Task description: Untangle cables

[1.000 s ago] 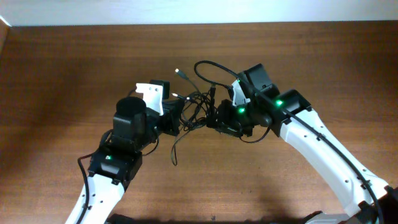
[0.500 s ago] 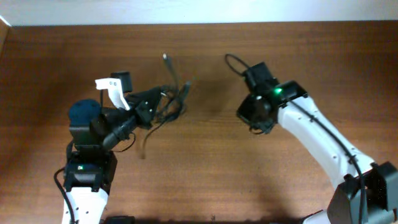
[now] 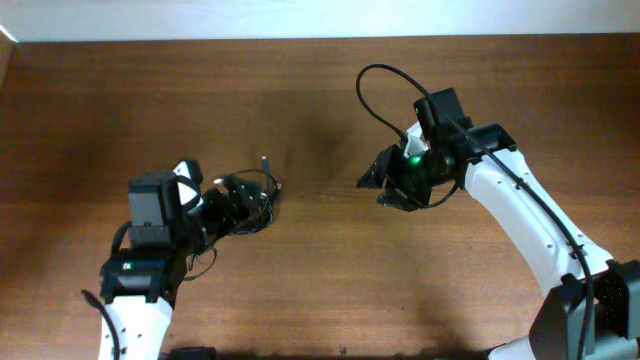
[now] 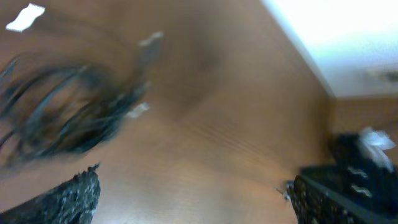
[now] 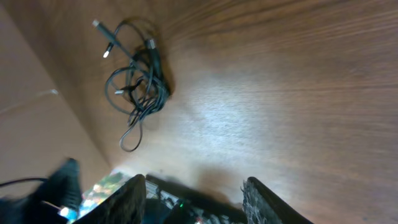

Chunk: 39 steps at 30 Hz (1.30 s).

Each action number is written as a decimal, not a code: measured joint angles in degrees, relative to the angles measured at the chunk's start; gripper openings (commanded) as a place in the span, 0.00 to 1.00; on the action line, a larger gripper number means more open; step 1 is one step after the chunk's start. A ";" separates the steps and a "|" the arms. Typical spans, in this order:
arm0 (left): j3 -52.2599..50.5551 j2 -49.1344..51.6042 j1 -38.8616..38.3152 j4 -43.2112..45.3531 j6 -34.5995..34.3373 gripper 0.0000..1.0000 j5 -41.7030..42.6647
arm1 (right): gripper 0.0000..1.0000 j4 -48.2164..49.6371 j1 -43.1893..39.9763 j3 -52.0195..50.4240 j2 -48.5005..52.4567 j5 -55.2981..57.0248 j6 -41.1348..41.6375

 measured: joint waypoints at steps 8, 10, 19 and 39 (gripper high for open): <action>-0.02 9.35 -9.29 2.29 -23.76 0.33 1.33 | 0.56 -0.39 0.00 0.00 0.00 5.07 -2.19; -0.02 13.22 -14.53 2.34 -30.23 0.24 -2.27 | 0.57 -0.55 0.00 0.00 0.00 5.31 -2.78; -0.04 22.21 -20.20 1.07 -46.84 0.43 -23.74 | 0.62 -1.46 0.00 0.00 0.00 6.19 -5.84; 1.70 38.93 -20.22 8.28 -47.80 0.00 -38.56 | 0.78 -3.23 0.00 0.00 0.00 8.04 -6.12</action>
